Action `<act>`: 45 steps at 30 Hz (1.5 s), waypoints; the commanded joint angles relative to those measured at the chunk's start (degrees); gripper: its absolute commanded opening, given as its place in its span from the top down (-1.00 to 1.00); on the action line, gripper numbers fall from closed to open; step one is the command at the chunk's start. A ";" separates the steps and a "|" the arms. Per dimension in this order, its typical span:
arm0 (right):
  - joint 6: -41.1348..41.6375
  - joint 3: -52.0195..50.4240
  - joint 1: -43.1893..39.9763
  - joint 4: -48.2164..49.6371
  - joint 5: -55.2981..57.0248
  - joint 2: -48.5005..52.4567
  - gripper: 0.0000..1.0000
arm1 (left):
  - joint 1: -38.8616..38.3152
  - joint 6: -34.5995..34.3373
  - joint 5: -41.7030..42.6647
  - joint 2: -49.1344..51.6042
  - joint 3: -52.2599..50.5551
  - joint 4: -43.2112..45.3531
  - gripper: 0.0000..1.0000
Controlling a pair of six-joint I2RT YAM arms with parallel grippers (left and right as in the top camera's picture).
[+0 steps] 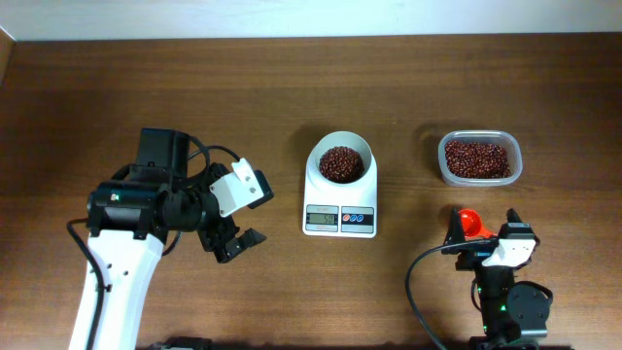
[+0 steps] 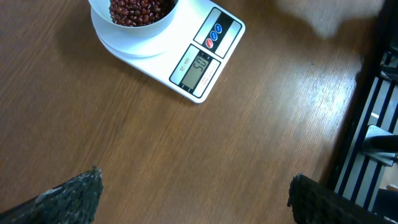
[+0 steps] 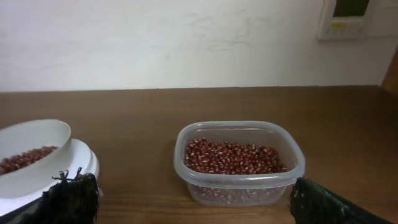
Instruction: Scoop and weigh 50g on scale
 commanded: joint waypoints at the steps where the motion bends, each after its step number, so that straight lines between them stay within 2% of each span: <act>1: -8.48 -0.31 -0.35 -0.55 -0.79 -0.66 -0.98 | 0.33 -0.33 0.20 -0.11 0.74 -0.09 -0.98; 10: -8.48 -0.31 -0.35 -0.55 -1.27 -0.66 -0.98 | 0.33 -0.33 0.20 -0.11 0.74 -0.07 -0.98; 14: -5.57 -0.31 -0.35 -0.57 -1.25 -0.66 -0.98 | 0.33 -0.33 0.20 -0.11 0.74 -0.07 -0.98; 45: -5.60 -0.31 -0.37 -0.46 -1.22 -0.63 -0.98 | 0.33 -0.33 0.20 -0.11 0.74 -0.07 -0.98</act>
